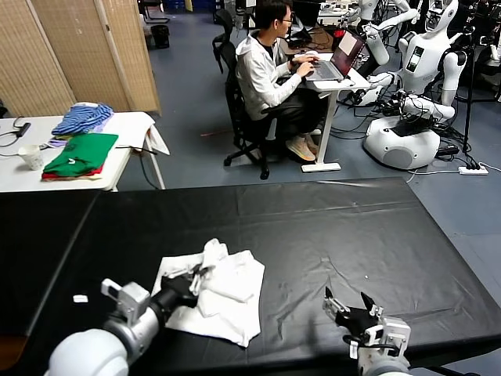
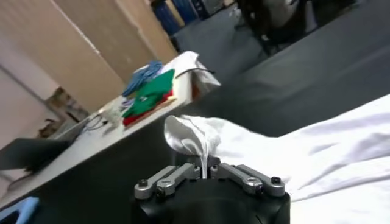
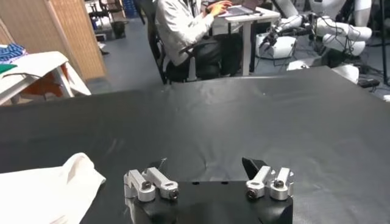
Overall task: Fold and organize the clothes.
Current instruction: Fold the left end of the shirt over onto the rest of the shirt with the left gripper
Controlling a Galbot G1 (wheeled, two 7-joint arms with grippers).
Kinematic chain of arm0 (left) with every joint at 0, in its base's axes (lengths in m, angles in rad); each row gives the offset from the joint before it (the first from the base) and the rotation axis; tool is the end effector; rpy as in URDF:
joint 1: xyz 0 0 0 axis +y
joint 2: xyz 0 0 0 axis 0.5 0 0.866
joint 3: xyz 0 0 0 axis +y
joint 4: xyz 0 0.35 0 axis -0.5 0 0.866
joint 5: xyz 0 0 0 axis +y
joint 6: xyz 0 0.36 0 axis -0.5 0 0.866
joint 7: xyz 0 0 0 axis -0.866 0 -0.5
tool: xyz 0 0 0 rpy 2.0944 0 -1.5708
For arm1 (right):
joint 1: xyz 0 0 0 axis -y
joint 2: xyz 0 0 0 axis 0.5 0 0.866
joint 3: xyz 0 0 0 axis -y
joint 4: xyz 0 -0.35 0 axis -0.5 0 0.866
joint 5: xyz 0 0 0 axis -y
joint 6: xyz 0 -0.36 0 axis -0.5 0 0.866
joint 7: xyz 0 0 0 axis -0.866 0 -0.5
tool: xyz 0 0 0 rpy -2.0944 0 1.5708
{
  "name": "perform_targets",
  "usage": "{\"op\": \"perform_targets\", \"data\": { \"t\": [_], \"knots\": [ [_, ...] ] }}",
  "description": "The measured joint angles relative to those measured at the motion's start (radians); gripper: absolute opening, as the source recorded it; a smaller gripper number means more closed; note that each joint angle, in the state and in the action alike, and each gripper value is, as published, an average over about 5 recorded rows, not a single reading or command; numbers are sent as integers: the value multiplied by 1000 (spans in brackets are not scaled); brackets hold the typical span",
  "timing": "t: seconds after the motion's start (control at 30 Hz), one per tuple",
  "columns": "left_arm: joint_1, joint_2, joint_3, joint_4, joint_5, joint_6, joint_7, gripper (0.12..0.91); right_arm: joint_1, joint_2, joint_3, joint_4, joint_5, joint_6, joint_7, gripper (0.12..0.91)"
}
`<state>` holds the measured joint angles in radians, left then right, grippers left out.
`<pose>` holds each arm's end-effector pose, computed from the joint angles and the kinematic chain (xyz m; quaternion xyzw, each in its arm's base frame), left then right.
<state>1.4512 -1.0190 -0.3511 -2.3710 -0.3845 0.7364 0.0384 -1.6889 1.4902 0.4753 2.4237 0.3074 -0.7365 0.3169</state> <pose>0.1876 0.0114 -0.1897 -0.2534 -0.9350 -0.0788 0.2353 0.1419 0.0050 -0.2053 -0.0451 -0.9573 -0.0649 0.2781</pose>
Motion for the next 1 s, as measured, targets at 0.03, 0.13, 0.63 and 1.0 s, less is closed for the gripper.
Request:
{"op": "perform_targets", "data": {
  "t": [0.03, 0.13, 0.63, 1.0],
  "knots": [
    [-5, -5, 7, 7, 4, 0, -1, 186, -1, 5, 0, 0, -3, 0, 0, 907],
    [-16, -18, 21, 25, 11, 0, -2, 186, -2, 17, 1, -1, -9, 0, 1, 907],
    [-16, -60, 74, 65, 46, 0, -22, 186, 10, 41, -12, -23, -14, 0, 3, 907],
    [18, -90, 144, 102, 45, -81, -110, 186, 8, 38, -18, -23, -14, 0, 3, 907]
  ]
}}
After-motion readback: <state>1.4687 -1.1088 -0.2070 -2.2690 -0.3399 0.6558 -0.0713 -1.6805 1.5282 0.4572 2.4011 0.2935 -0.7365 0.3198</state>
